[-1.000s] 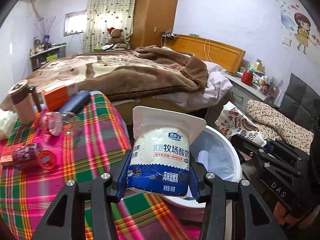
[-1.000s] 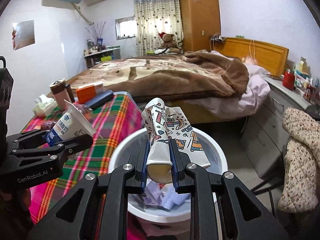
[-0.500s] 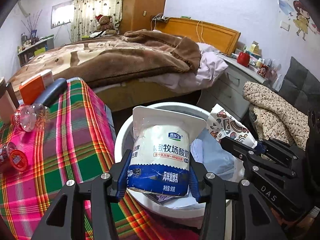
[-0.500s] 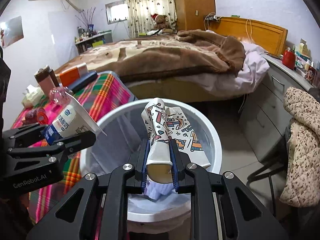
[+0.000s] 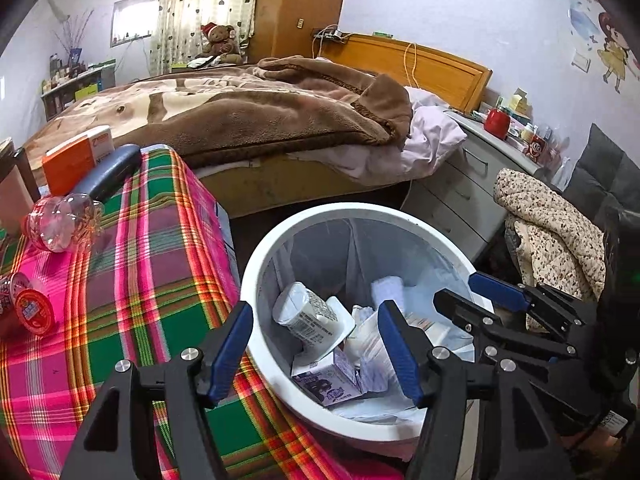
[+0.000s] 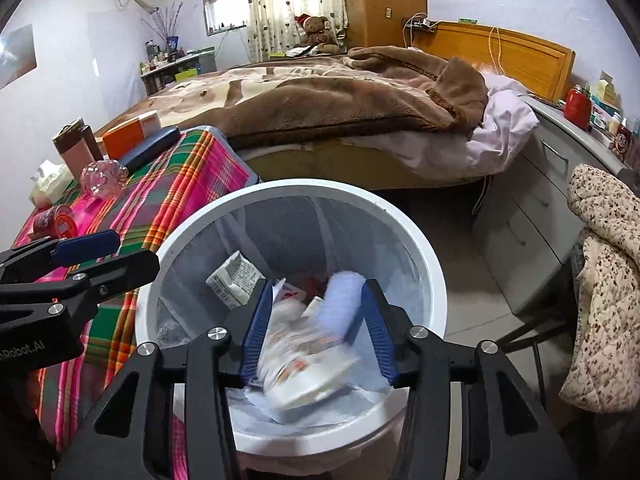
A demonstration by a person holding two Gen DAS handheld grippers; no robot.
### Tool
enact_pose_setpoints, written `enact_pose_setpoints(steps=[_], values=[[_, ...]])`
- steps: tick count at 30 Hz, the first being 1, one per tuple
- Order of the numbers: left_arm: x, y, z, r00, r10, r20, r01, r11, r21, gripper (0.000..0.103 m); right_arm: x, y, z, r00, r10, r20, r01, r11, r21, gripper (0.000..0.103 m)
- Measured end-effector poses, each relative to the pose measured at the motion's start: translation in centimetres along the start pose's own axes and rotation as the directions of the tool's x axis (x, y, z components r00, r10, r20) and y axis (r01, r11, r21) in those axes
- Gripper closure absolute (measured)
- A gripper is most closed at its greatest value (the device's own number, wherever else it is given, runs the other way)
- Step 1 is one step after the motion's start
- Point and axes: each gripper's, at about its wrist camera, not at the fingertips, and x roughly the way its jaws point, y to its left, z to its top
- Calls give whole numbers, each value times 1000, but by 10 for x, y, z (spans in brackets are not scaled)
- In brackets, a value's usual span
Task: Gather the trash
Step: 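Withdraw both open grippers from the wastebasket back toward the table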
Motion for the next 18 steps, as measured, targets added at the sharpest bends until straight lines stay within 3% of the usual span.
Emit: enact_pose_setpoints(steps=[18], values=[[-52, 44, -7, 994, 58, 88, -52, 996, -74, 37, -16, 28, 11, 996, 46, 72, -45, 999, -23, 55]])
